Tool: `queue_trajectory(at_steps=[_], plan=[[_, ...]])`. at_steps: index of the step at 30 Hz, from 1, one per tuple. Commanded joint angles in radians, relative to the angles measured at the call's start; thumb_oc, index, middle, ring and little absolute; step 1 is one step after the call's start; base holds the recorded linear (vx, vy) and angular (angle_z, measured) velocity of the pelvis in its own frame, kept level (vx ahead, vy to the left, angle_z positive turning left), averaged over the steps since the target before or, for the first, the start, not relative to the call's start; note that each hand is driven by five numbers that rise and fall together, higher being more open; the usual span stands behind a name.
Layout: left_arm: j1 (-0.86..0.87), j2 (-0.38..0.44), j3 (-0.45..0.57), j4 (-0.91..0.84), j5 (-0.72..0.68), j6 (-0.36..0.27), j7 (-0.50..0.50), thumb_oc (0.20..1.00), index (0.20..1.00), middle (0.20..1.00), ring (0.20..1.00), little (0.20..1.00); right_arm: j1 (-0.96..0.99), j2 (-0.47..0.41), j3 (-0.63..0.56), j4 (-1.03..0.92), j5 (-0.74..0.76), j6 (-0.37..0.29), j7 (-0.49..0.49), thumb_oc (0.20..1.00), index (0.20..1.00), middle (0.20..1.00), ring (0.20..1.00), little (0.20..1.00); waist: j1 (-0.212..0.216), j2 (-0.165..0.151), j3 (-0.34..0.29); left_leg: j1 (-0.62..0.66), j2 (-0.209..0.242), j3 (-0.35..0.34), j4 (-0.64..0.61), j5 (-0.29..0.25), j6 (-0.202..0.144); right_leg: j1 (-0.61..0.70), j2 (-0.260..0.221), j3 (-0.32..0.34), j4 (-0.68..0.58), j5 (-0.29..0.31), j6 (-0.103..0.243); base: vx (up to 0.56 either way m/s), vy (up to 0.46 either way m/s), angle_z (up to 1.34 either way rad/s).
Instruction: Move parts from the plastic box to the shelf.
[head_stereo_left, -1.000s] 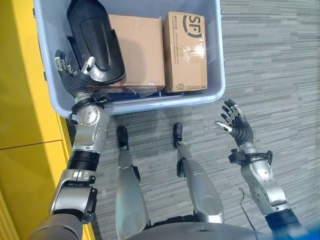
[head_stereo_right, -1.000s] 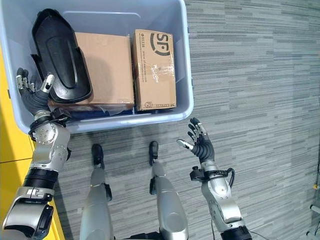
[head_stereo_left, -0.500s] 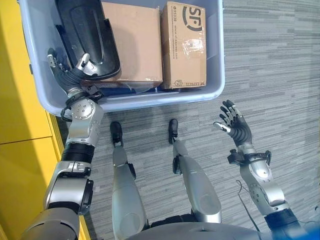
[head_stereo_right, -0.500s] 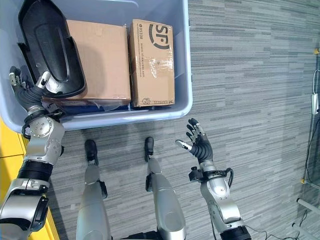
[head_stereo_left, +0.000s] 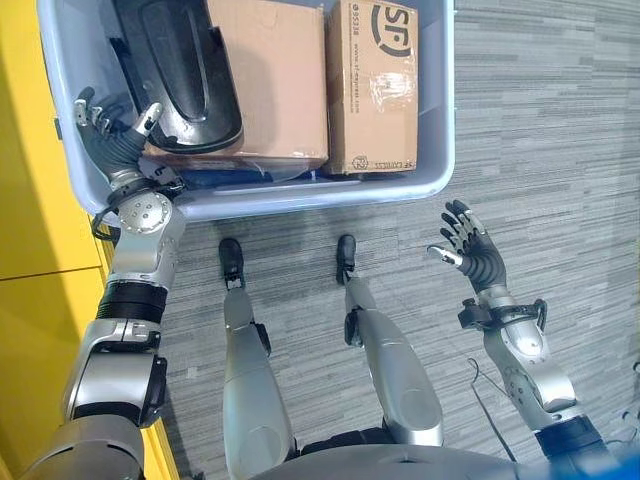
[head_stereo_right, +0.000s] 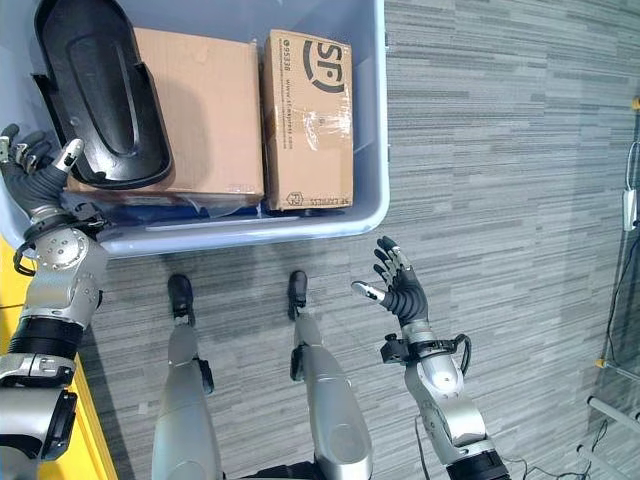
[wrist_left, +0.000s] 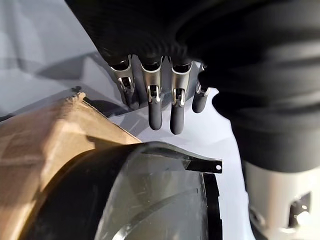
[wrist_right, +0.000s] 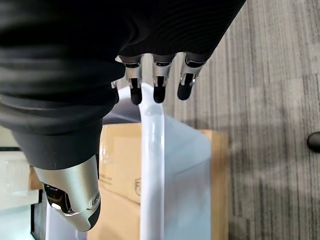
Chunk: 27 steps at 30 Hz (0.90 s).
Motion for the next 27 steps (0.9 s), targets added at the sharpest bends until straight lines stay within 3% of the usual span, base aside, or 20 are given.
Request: queue_trajectory(at_steps=[1,16,27], plan=[[-0.070,0.137,0.047,0.049,0.044,-0.006,0.003,1.000,1.000,1.000,1.000,1.000,0.003,-0.036,-0.073,-0.053,0.023,-0.032,0.008,1.000,1.000,1.000,1.000,1.000,0.012,-0.033,0.001,0.104,0.023,0.021,0.005,-0.106,0.006,0.082,-0.086,0.008,0.030,-0.068,0.091,0.00,0.000,0.00],[-0.189,0.254,-0.013,0.162,0.082,0.034,0.006,1.000,1.000,1.000,1.000,1.000,0.025,-0.057,-0.081,-0.059,0.052,-0.043,0.037,1.000,1.000,1.000,1.000,1.000,0.000,-0.048,-0.005,0.078,0.027,0.015,0.007,-0.104,0.007,0.069,-0.083,0.003,0.021,-0.060,0.096,0.00,0.000,0.00],[-0.311,0.349,-0.099,0.348,0.057,0.081,-0.038,1.000,1.000,1.000,1.000,1.000,0.037,-0.082,-0.078,-0.063,0.075,-0.043,0.055,1.000,1.000,1.000,1.000,1.000,-0.004,-0.063,-0.004,0.041,0.027,0.004,0.015,-0.104,0.010,0.056,-0.083,-0.007,0.013,-0.051,0.102,0.00,0.000,0.01]])
